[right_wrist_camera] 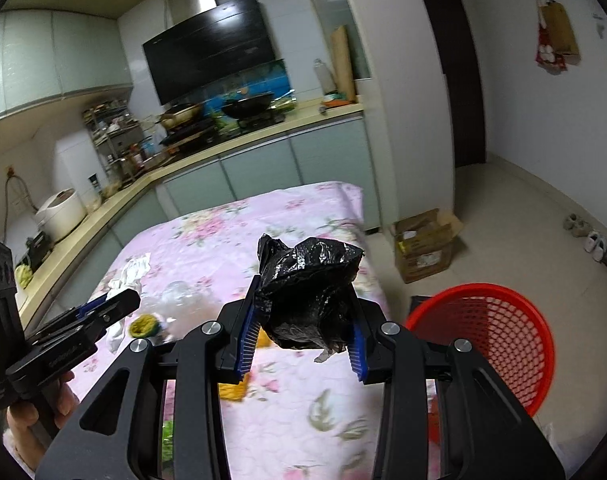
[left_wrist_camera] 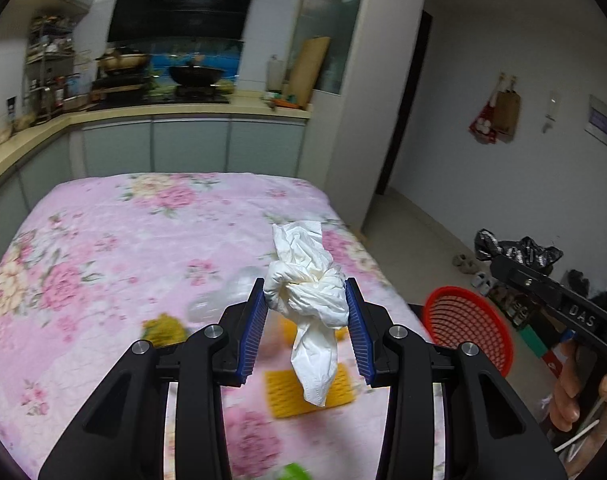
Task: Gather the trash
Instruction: 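Carry tissue and black bag over the red basket and open both grippers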
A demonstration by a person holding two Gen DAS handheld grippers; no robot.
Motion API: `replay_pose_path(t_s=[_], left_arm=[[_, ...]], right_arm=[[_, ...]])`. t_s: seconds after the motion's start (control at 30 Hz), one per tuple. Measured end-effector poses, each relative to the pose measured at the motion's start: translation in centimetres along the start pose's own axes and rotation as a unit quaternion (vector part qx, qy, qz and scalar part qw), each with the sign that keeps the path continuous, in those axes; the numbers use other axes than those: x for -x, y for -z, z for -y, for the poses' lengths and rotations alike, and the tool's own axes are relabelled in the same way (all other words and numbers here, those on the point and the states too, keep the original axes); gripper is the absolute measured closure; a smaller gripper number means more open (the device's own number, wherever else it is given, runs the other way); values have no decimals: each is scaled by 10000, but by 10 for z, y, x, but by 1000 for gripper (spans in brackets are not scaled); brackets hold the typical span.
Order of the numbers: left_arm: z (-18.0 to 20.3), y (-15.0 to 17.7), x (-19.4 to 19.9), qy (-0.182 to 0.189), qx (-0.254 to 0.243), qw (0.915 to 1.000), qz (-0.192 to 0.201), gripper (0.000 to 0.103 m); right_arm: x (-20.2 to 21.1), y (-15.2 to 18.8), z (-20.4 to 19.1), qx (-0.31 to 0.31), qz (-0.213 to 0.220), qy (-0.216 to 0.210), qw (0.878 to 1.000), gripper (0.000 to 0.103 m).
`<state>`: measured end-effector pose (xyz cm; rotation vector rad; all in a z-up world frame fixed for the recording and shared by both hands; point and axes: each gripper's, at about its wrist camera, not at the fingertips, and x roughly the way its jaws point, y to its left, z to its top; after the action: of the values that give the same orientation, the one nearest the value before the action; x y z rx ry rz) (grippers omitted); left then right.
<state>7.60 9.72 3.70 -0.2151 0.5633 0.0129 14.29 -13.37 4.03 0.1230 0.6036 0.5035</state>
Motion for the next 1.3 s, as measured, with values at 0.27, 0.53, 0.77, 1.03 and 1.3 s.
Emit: replay_pose_path(t_s=[0.27,0.53,0.77,1.03,1.3], left_arm=[[56,-7,-26,530,-270,9981,-140,66],[105,-11,-57,980,-431,9934,-408,66],[127,-5,-84,1086,-481,9909,-641,66],[160,8,-106,1238,-695,9860,-878,66],[192,29,-135,1375,-833,9782,-1314,66]], right_arm=[[8,-4,39,-276,126,435,9986,67],[13,-9,74,-543,201,993,9934,67],[14,-4,99,-804,113,1332,9878,67],[1,2,129,-1185,-207,1679,9784,67],[-8,10,155,-1594,-421,1777,9702,66]])
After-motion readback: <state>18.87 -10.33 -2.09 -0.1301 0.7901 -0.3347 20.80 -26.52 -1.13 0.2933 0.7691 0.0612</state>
